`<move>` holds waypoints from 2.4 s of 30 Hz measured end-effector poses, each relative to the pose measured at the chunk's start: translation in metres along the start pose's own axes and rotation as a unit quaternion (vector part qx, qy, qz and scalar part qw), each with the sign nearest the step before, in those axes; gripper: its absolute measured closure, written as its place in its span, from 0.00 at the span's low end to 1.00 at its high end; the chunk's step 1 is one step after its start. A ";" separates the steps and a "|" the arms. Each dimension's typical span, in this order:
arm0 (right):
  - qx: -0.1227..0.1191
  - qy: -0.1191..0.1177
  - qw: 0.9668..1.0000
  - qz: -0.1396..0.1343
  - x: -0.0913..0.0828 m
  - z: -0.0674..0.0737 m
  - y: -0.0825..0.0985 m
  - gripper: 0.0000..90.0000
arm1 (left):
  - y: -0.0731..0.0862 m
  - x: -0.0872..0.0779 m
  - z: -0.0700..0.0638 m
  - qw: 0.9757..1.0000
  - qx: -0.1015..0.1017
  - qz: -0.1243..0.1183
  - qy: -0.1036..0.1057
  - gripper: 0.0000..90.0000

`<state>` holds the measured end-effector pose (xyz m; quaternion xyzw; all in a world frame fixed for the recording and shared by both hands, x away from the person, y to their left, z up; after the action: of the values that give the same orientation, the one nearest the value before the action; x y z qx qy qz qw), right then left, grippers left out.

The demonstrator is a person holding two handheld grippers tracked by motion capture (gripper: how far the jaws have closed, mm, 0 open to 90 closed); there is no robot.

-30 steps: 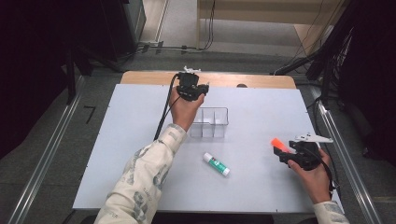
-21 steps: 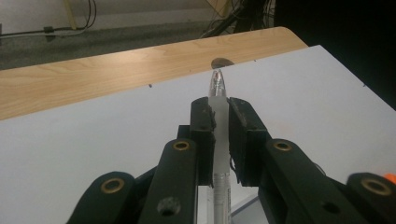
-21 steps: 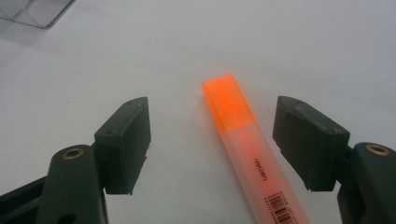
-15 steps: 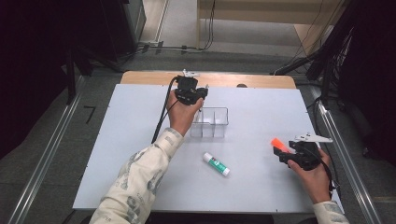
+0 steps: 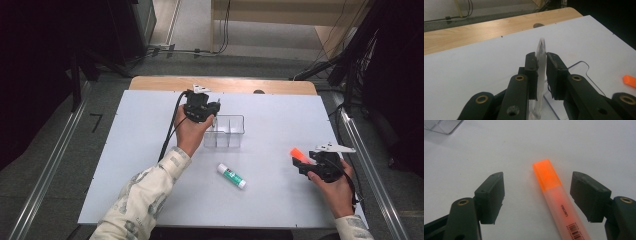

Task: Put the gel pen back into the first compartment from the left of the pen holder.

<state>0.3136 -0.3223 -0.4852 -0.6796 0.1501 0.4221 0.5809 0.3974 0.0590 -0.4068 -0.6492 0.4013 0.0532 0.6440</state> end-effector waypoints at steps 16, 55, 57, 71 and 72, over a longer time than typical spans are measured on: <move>0.000 0.001 1.000 0.001 0.000 0.000 0.000 0.29 | 0.020 -0.017 0.006 1.000 -0.009 -0.014 0.011 0.74; 0.001 0.004 1.000 0.002 -0.001 -0.001 0.000 0.29 | 0.095 -0.068 0.059 0.997 -0.067 -0.027 -0.032 0.46; 0.001 0.004 1.000 0.001 -0.001 -0.001 0.000 0.29 | 0.099 -0.069 0.060 0.997 -0.069 -0.024 -0.034 0.46; -0.001 0.005 1.000 0.001 -0.001 -0.001 0.001 0.29 | 0.125 -0.080 0.077 0.995 -0.083 -0.006 -0.054 0.38; -0.001 0.006 1.000 0.001 -0.001 -0.001 0.001 0.29 | 0.126 -0.081 0.078 0.995 -0.085 -0.005 -0.054 0.37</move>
<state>0.3130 -0.3240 -0.4850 -0.6827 0.1533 0.4187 0.5789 0.3037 0.1833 -0.4728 -0.6999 0.3564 0.1192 0.6073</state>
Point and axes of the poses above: each handheld gripper's, and its own axes: x roughly forward along the jaws, y roughly out of its underside, z roughly to its left, the point moved 1 cm from there along x, roughly forward along the jaws, and after that the axes turned 4 degrees about z, right-handed, at the moved point
